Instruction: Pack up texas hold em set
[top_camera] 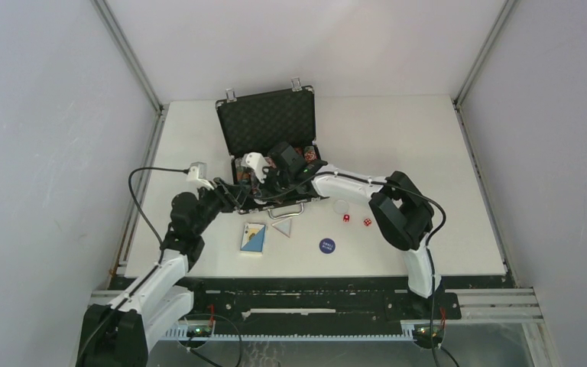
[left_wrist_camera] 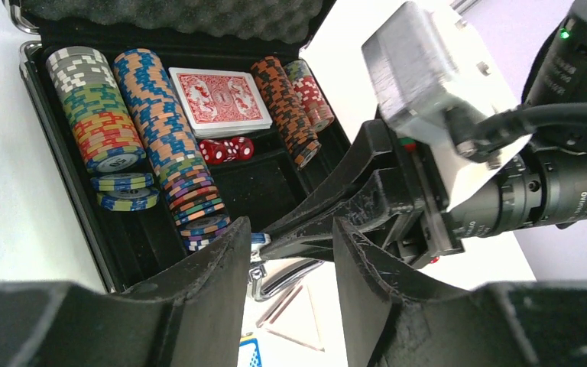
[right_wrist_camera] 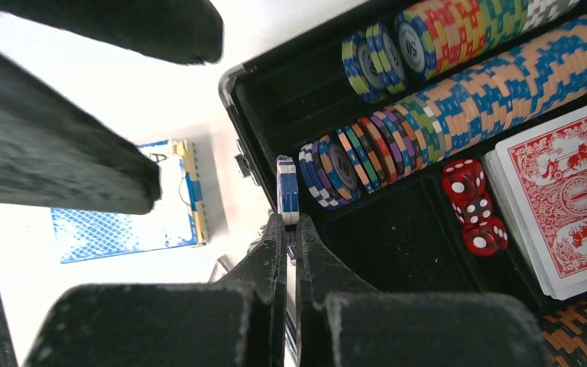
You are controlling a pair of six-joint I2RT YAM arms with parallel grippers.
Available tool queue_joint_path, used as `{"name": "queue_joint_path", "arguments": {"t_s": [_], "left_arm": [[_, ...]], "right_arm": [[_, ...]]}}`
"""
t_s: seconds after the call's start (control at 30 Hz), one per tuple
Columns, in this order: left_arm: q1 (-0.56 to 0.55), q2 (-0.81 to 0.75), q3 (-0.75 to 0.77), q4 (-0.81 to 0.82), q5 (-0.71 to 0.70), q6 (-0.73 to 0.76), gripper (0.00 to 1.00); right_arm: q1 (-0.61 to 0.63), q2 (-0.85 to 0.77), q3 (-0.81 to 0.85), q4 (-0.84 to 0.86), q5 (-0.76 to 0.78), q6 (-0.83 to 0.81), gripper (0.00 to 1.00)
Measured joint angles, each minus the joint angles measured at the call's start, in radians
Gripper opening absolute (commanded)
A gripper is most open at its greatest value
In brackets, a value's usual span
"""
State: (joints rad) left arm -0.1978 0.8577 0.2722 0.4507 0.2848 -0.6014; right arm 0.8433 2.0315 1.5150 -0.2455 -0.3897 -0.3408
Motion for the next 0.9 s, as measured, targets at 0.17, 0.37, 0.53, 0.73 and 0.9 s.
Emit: {"name": "queue_joint_path", "arguments": {"t_s": [0.17,0.37,0.53,0.73,0.9], "left_arm": [[0.0,0.008,0.0,-0.008,-0.004,0.002,0.48],[0.0,0.013,0.0,-0.013,-0.004,0.007,0.48],[0.0,0.022,0.0,-0.013,-0.002,0.007,0.48],[0.0,0.035,0.0,-0.013,0.006,0.008,0.48],[0.0,0.037,0.0,-0.013,0.007,0.008,0.48]], "right_arm": [[0.0,0.035,0.023,-0.043,0.014,-0.031,0.0],[0.003,0.052,0.068,-0.076,0.026,-0.042,0.0],[0.003,0.077,0.107,-0.081,0.055,-0.055,0.0],[0.001,0.128,0.15,-0.102,0.076,-0.069,0.0],[0.004,0.153,0.163,-0.117,0.093,-0.085,0.0]]}}
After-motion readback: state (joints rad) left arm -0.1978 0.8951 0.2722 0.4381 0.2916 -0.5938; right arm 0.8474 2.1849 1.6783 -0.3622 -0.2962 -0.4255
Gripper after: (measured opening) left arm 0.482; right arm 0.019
